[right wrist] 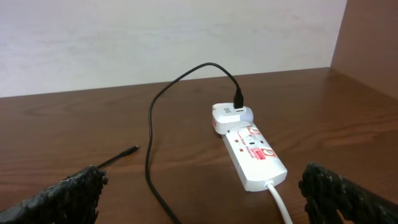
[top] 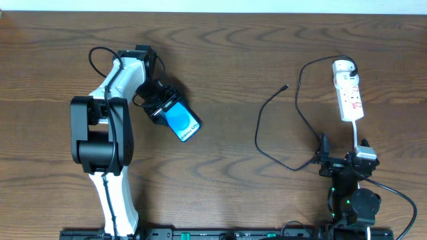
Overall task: Plug charger to phone and switch on socket
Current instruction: 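Lift the phone with the left gripper and tilt it upright toward center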
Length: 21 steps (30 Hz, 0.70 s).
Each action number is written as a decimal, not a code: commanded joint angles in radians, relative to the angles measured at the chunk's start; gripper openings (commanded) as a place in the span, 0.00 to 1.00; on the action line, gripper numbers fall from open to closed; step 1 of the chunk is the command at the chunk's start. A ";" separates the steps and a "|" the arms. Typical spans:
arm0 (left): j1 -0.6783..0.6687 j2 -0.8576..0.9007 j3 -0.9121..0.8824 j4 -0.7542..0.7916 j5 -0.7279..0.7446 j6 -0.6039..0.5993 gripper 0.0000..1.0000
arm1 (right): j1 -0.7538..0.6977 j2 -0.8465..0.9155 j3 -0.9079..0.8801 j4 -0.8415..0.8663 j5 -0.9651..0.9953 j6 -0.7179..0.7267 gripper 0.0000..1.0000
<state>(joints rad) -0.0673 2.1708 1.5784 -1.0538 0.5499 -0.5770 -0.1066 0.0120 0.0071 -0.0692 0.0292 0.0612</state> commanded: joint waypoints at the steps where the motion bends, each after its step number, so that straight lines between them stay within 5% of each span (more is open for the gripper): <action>1: -0.002 0.010 -0.005 -0.020 0.127 0.076 0.62 | -0.006 -0.005 -0.002 -0.003 -0.002 0.013 0.99; 21: -0.002 0.004 -0.005 -0.166 0.438 0.278 0.62 | -0.006 -0.005 -0.002 -0.003 -0.002 0.013 0.99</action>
<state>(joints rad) -0.0677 2.1708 1.5784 -1.1793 0.9020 -0.3531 -0.1066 0.0120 0.0071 -0.0689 0.0292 0.0612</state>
